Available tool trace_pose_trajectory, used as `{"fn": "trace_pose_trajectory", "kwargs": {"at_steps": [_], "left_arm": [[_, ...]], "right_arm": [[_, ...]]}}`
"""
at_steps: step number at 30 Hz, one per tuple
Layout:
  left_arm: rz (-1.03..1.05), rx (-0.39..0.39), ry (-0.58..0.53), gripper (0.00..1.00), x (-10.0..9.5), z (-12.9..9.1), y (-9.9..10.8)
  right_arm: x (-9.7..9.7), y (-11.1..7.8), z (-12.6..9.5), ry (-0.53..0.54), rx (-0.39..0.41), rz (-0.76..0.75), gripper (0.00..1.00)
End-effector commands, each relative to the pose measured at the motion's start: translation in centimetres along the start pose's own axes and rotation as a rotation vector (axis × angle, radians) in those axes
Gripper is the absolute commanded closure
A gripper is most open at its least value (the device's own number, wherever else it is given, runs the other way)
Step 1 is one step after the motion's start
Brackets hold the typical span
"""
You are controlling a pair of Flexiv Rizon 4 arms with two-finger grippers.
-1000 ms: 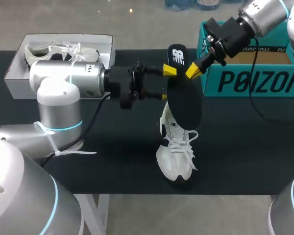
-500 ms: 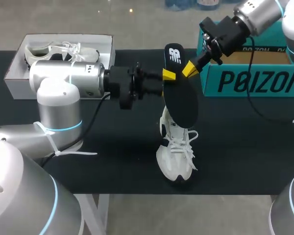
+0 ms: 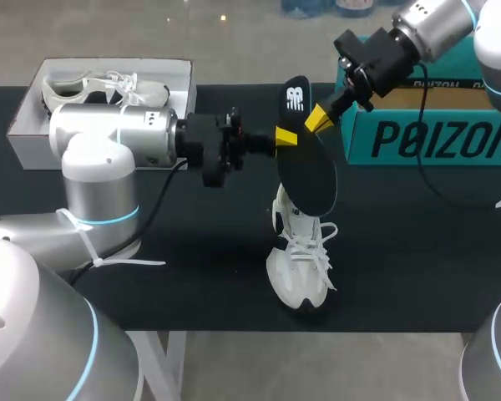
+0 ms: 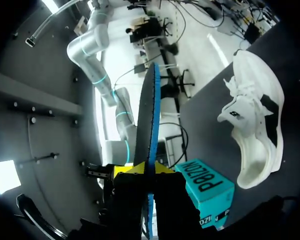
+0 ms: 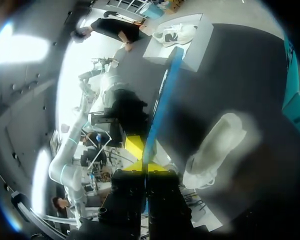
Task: Take the shoe out of the shoebox, open the shoe tongue, remove and reinsert the insole, then place the shoe into the shoebox
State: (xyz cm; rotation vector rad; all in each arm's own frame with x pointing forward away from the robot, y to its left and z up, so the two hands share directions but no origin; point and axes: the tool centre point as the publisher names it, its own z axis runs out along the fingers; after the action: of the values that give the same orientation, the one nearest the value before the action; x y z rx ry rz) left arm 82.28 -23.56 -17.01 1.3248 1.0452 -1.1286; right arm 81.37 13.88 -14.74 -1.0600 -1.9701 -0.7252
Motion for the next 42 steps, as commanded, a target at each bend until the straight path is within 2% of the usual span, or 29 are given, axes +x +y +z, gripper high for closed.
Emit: {"fn": "trace_pose_trajectory", "kwargs": {"at_steps": [1,9,10,12,13,14,20,24,30,38,42], "left_arm": [[0.002,0.0,0.001,1.0,0.1,0.1,-0.2],[0.005,0.001,0.001,1.0,0.0,0.0,-0.3],[0.006,0.001,0.002,1.0,0.0,0.0,-0.4],[0.007,0.0,0.003,1.0,0.0,0.0,-0.4],[0.008,0.0,0.004,1.0,0.0,-0.1,-0.4],[0.009,-0.001,0.005,1.0,-0.1,-0.1,-0.5],[0.004,-0.002,0.006,1.0,0.0,-0.6,-0.4],[-0.009,0.007,0.002,1.0,0.3,-1.0,-0.2],[-0.033,0.022,0.01,1.0,1.0,-1.7,0.5],[-0.045,0.035,0.038,1.0,1.6,-2.2,1.3],[-0.049,0.043,0.039,1.0,1.9,-2.1,1.5]], "right_arm": [[0.1,-0.3,0.2,0.001,-0.007,0.004,1.0],[0.0,-0.7,-0.1,-0.01,-0.019,0.019,1.0],[0.0,-0.7,-0.1,-0.011,-0.02,0.02,0.96],[0.0,-1.0,-0.4,-0.019,-0.035,0.034,0.57],[-0.1,-1.1,-0.6,-0.022,-0.044,0.041,0.11],[-0.1,-1.2,-0.8,-0.022,-0.053,0.043,0.0],[0.3,-2.7,-2.7,-0.064,-0.126,0.029,0.0],[1.5,-4.5,-4.7,-0.127,-0.177,-0.023,0.0],[4.1,-7.3,-7.8,-0.293,-0.208,-0.131,0.0],[8.7,-10.4,-11.6,-0.517,-0.256,-0.282,0.0],[10.5,-11.4,-12.7,-0.672,-0.215,-0.298,0.0]]}}
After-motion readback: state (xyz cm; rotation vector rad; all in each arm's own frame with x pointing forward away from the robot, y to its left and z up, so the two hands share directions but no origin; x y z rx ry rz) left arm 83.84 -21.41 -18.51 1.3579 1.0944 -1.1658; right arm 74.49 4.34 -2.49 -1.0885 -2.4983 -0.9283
